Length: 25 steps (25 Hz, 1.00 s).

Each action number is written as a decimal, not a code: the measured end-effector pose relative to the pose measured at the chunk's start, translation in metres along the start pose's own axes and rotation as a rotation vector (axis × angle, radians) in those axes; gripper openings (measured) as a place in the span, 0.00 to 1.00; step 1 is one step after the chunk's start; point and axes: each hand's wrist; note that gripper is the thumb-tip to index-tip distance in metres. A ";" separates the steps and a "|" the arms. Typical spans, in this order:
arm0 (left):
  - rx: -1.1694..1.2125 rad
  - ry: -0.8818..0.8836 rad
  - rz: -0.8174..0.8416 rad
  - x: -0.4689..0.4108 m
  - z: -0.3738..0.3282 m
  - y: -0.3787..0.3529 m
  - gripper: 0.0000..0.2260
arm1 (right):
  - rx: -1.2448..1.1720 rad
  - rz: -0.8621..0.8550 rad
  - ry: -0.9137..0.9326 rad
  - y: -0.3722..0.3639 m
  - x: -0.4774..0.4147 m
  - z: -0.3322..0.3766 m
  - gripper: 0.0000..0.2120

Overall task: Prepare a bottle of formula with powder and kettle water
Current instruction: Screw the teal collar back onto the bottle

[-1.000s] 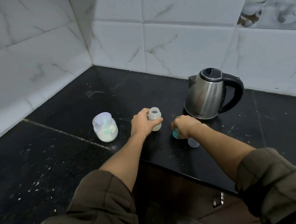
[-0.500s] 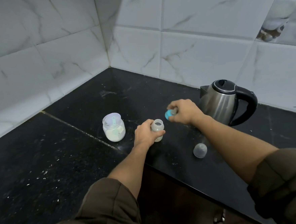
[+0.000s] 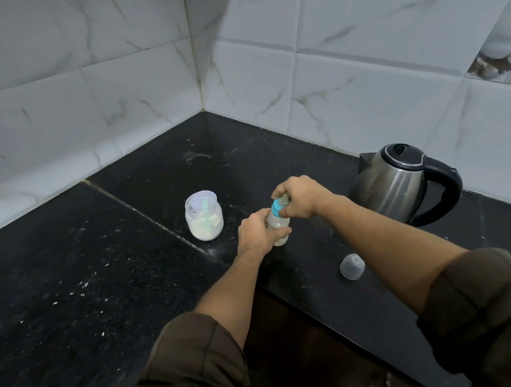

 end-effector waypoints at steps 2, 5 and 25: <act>-0.004 0.003 0.003 -0.001 0.000 0.000 0.24 | 0.023 -0.004 0.018 0.001 -0.003 0.003 0.21; -0.004 0.003 0.012 -0.001 0.000 0.001 0.23 | 0.072 0.021 0.056 -0.001 -0.004 0.009 0.20; -0.003 0.029 0.024 -0.001 -0.001 0.003 0.26 | 0.231 0.094 -0.061 0.001 -0.005 0.019 0.33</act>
Point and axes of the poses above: each hand's wrist, its own x-axis away from the middle knuckle, its own y-axis out of the back of the hand, z = x × y, and after that the axes turned 15 degrees about -z, right-handed
